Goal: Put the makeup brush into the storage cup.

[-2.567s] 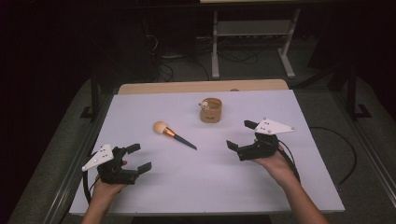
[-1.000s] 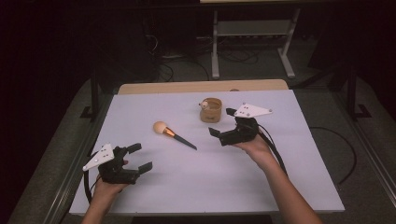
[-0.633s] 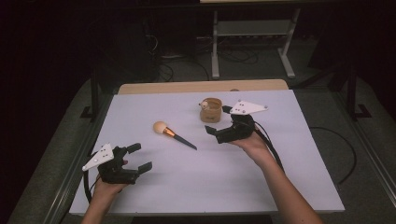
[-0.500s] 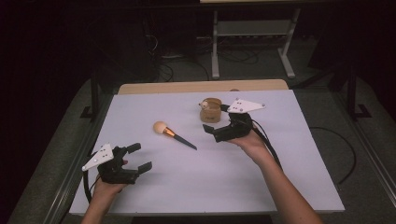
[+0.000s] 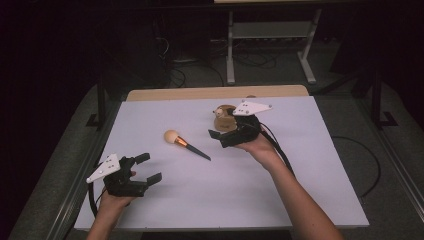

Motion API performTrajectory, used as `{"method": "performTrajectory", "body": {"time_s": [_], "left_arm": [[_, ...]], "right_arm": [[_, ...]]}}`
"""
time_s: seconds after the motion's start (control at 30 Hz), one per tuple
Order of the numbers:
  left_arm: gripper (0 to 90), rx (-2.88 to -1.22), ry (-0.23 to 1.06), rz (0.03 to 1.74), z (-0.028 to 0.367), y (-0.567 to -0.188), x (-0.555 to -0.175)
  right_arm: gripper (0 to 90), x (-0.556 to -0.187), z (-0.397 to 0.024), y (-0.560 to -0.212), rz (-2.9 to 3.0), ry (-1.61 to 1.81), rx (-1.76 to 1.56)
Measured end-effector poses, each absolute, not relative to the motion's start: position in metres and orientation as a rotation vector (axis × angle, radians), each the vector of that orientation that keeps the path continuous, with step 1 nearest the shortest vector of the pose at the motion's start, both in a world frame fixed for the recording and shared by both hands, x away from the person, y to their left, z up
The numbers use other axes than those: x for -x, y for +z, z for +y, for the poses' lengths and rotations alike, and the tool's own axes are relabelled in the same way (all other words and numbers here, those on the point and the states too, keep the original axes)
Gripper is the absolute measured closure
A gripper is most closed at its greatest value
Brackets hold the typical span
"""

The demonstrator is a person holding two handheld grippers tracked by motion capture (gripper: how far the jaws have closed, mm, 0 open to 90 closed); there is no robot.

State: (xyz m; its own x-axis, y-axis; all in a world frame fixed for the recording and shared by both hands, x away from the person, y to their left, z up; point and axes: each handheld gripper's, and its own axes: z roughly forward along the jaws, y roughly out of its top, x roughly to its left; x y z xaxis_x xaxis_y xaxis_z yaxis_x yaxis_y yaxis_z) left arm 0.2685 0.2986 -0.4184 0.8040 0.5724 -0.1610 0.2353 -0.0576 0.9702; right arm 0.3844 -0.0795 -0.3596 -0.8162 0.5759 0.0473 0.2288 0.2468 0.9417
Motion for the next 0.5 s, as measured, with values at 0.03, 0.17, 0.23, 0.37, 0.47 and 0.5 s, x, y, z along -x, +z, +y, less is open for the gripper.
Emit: {"method": "performTrajectory", "body": {"time_s": [0.03,0.17,0.23,0.37,0.47,0.5], "left_arm": [[10.4,-1.637,0.308,0.65,0.298,-0.418,-0.268],[10.4,-1.638,0.31,0.647,0.299,-0.418,-0.268],[10.4,-1.638,0.31,0.647,0.299,-0.418,-0.268],[10.4,-1.637,0.307,0.648,0.298,-0.418,-0.268],[10.4,-1.639,0.306,0.648,0.298,-0.418,-0.268],[10.4,-1.64,0.306,0.649,0.298,-0.418,-0.268]], "right_arm": [[0.0,-0.385,-0.078,-0.36,2.219,1.589,-0.743],[0.0,-0.389,-0.071,-0.362,2.23,1.591,-0.742],[0.0,-0.389,-0.07,-0.362,2.233,1.595,-0.748],[0.0,-0.392,-0.064,-0.359,2.233,1.61,-0.738],[0.0,-0.395,-0.061,-0.358,2.226,1.619,-0.732],[0.0,-0.396,-0.06,-0.357,2.226,1.618,-0.727]]}}
